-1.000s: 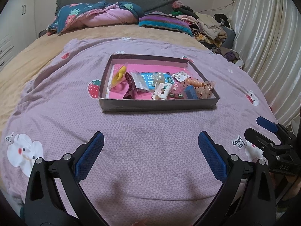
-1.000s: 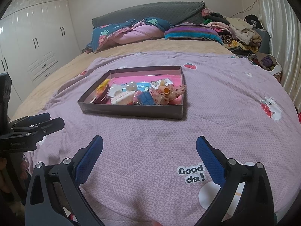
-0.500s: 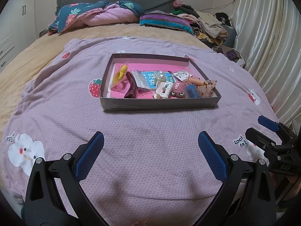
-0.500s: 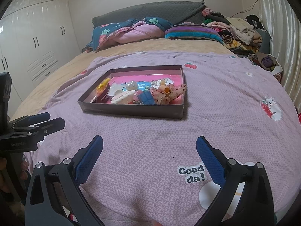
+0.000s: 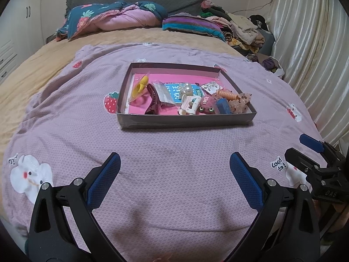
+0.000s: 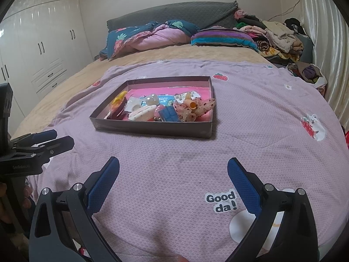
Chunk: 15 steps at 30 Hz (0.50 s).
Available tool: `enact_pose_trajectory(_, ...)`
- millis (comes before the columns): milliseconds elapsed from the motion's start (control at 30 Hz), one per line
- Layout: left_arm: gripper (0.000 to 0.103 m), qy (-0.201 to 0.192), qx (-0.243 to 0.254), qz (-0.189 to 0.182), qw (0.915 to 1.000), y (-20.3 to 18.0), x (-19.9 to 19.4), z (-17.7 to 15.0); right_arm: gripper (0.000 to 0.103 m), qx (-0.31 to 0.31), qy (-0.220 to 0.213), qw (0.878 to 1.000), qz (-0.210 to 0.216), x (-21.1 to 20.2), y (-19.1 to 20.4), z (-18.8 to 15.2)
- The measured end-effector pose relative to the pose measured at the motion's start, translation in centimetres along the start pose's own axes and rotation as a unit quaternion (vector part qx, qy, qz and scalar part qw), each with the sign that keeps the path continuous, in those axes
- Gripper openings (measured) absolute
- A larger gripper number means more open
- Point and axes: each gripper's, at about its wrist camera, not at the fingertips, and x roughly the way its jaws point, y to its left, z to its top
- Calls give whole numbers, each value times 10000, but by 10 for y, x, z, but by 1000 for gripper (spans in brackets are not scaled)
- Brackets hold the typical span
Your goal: Organize jewelry
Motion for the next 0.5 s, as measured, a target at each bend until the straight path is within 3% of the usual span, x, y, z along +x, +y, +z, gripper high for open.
enact_pose_trajectory(500, 94, 41, 56, 133, 9999, 0, 2, -3, 99, -8, -23, 10000, -46, -3, 1, 1)
